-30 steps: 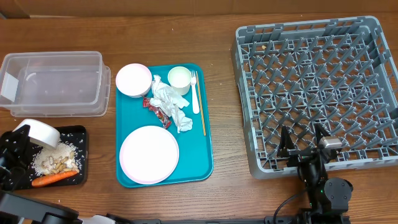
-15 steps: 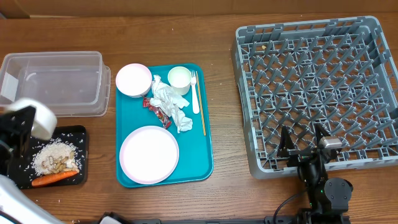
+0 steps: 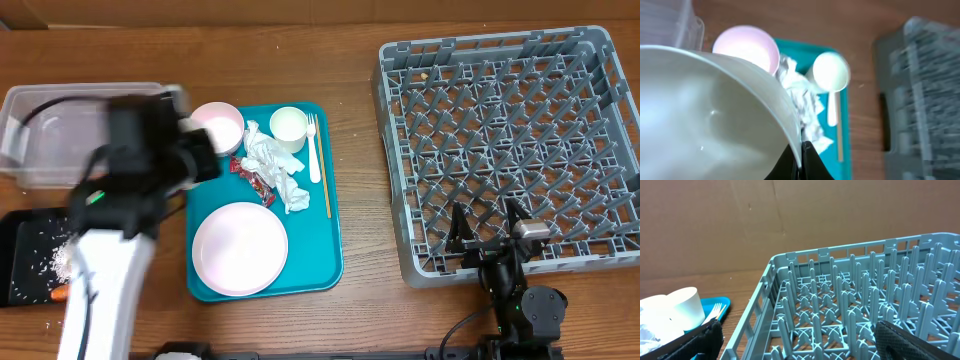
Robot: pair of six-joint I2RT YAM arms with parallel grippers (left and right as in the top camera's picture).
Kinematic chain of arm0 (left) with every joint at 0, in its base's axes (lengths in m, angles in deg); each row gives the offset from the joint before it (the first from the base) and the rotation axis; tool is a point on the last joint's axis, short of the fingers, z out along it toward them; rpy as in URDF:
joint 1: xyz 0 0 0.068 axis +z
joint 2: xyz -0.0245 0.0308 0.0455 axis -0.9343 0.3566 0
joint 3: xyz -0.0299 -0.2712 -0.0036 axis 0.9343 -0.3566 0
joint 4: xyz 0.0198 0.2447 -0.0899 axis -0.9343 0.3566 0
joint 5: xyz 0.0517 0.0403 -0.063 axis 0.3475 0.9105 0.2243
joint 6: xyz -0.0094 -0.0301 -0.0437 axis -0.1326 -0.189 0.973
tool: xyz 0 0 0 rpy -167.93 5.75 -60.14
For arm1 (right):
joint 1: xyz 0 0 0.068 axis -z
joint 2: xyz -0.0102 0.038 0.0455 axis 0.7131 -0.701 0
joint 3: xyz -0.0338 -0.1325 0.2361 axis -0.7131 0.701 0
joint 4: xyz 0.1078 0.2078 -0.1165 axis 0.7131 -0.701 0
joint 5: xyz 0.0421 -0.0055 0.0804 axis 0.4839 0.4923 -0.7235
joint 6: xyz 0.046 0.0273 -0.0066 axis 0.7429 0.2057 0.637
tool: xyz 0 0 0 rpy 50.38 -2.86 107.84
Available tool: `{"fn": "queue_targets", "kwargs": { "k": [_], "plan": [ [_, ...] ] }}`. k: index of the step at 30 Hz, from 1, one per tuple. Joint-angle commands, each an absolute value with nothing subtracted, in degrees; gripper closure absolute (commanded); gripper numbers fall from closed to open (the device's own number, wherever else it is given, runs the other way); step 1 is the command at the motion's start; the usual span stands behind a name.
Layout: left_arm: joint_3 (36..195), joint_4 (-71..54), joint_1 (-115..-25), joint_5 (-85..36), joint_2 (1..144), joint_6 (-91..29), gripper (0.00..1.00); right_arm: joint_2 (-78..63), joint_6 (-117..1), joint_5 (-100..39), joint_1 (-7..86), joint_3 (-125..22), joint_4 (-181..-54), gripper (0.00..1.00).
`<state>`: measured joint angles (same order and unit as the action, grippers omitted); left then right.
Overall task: Sort waste into correct bins and load items into the dishwasher
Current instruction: 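Return the empty cream bowl to the teal tray and release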
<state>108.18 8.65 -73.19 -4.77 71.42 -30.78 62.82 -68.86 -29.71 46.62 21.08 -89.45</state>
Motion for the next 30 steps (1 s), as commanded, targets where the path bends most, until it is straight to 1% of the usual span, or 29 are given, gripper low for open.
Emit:
{"fn": "queue_targets", "kwargs": {
  "k": [1, 3, 6, 23, 24, 26, 27, 28, 29, 30],
  "plan": [
    [108.88, 8.56, -82.12, 15.01, 80.23, -26.39, 0.96, 63.24, -68.84, -29.14, 46.9, 21.69, -89.15, 0.0],
    [108.88, 8.58, -84.0, 15.82, 87.4, -25.08, 0.96, 63.24, -68.84, -29.14, 46.9, 21.69, -89.15, 0.0],
    [108.88, 8.76, -84.03, 15.86, 93.91, -24.12, 0.96, 63.24, -68.84, -29.14, 46.9, 21.69, -89.15, 0.0],
    [108.88, 8.39, -84.05, 15.25, 103.84, -23.0, 0.95, 63.24, -68.84, -29.14, 46.9, 21.69, -89.15, 0.0],
    [108.88, 8.39, -84.09, 15.25, 104.3, -23.0, 0.93, 63.24, -68.84, -29.14, 46.9, 21.69, -89.15, 0.0],
    [108.88, 8.52, -84.03, 15.4, 104.56, -23.05, 0.78, 63.24, -68.84, -29.14, 46.9, 21.69, -89.15, 0.0],
    [108.88, 8.52, -84.05, 15.75, 104.49, -23.05, 0.74, 63.24, -68.84, -29.14, 46.9, 21.69, -89.15, 0.0],
    [108.97, 8.56, -84.0, 16.43, 104.38, -23.09, 0.59, 63.24, -68.84, -29.14, 46.9, 21.69, -89.15, 0.0],
    [109.04, 8.6, -84.03, 17.06, 104.36, -23.11, 0.54, 63.24, -68.84, -29.14, 46.9, 21.69, -89.15, 0.0],
    [109.28, 8.8, -84.03, 17.43, 104.16, -23.35, 0.51, 63.24, -68.84, -29.14, 46.9, 21.69, -89.15, 0.0]
  ]
}}
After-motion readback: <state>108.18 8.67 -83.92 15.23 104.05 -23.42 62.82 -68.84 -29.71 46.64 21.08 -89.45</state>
